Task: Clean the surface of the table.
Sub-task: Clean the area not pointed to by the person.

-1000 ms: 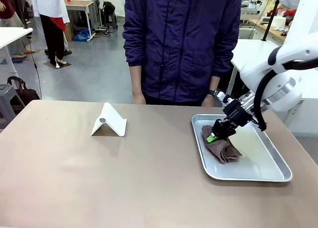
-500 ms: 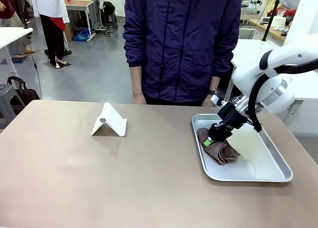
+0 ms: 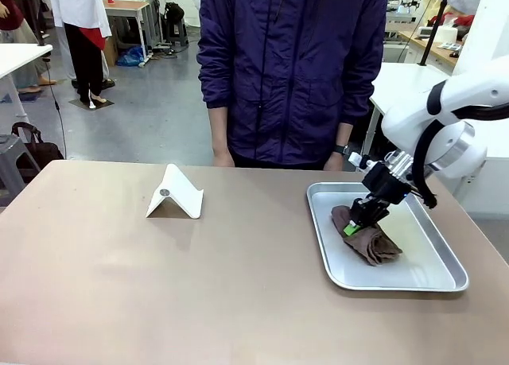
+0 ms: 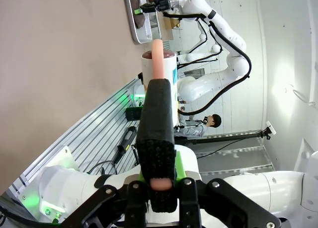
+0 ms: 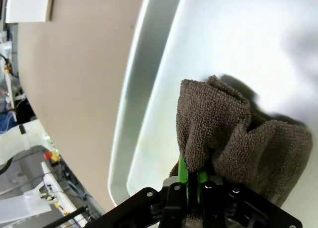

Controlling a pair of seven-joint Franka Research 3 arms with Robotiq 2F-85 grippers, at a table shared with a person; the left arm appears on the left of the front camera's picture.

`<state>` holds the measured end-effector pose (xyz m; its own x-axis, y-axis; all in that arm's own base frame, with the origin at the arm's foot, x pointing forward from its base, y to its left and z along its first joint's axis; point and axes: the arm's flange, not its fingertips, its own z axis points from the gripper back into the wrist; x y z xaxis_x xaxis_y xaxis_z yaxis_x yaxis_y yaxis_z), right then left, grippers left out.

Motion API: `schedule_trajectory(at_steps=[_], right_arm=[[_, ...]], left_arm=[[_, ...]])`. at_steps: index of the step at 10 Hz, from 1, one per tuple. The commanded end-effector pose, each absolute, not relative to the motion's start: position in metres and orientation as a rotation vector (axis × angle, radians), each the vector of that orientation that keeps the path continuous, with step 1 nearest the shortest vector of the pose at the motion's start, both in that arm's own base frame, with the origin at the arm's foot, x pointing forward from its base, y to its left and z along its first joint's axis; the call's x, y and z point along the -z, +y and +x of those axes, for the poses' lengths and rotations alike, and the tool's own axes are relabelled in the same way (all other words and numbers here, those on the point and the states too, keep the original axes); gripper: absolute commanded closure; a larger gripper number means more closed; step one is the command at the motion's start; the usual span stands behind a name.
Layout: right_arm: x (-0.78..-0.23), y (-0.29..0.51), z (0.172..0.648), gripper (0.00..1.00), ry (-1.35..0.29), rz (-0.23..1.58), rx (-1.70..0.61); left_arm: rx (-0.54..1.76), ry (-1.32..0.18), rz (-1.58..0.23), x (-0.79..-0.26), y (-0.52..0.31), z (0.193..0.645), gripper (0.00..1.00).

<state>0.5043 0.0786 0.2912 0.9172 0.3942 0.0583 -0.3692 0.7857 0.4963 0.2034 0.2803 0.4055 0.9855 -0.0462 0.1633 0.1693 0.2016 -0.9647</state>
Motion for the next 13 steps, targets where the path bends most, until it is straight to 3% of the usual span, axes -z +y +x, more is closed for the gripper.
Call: schedule_trajectory(at_steps=[1,7,10,13], right_arm=[[-0.289,0.051,0.492,1.0,0.11,0.489,-0.398],[-0.301,-0.019,0.484,1.0,-0.046,0.571,-0.205],[-0.316,-0.032,0.485,1.0,-0.253,0.73,-0.18],[-0.345,-0.056,0.468,1.0,-0.398,1.036,-0.099]], left_arm=[[0.147,-0.097,-1.368,-0.409,0.279,0.201,0.79],[0.147,-0.097,-1.368,-0.409,0.279,0.201,0.79],[0.147,-0.097,-1.368,-0.409,0.279,0.201,0.79],[0.147,-0.097,-1.368,-0.409,0.279,0.201,0.79]])
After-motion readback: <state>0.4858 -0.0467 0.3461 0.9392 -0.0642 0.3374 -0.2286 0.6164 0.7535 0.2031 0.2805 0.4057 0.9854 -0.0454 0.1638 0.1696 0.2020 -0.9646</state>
